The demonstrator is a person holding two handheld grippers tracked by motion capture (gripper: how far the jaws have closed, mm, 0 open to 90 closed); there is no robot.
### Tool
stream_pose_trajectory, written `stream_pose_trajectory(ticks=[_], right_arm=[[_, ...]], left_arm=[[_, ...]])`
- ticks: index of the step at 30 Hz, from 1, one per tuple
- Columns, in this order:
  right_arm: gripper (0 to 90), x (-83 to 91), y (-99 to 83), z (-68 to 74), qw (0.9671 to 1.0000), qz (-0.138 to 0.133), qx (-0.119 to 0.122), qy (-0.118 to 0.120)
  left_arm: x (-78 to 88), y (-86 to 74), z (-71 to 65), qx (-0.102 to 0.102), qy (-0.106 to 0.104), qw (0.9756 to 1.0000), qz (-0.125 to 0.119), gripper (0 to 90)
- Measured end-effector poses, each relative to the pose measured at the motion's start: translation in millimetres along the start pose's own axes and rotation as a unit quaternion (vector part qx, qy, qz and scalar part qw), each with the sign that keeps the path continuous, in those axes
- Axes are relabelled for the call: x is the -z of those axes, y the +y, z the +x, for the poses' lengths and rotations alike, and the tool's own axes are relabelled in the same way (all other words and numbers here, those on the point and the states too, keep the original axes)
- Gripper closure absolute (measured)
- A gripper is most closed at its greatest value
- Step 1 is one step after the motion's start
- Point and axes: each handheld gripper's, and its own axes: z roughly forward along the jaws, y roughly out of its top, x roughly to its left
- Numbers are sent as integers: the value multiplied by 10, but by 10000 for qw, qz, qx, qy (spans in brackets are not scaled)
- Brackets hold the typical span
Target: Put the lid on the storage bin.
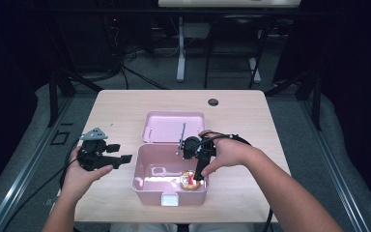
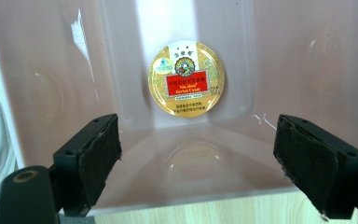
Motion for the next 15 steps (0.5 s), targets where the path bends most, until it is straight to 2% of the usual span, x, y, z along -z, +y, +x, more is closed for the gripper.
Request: stream_pose_trajectory(ticks=[3,7,10,15], right_arm=[[155,18,-33,5,10000,5,8,-53],[217,49,-80,0,9999,-52,16,-161],[256,80,-116,-13,9997,-198,-49,-158],[268,142,-154,-30,9991,-360,-136,-166]], left_arm=[[-12,-1,-6,-68,41,10000,38,311],[-23,3,-17,-118,36,9999,77,314],[-28,9,-36,-135,24,9999,48,317],[-26,3,-41,-157,97,9998,-8,347]])
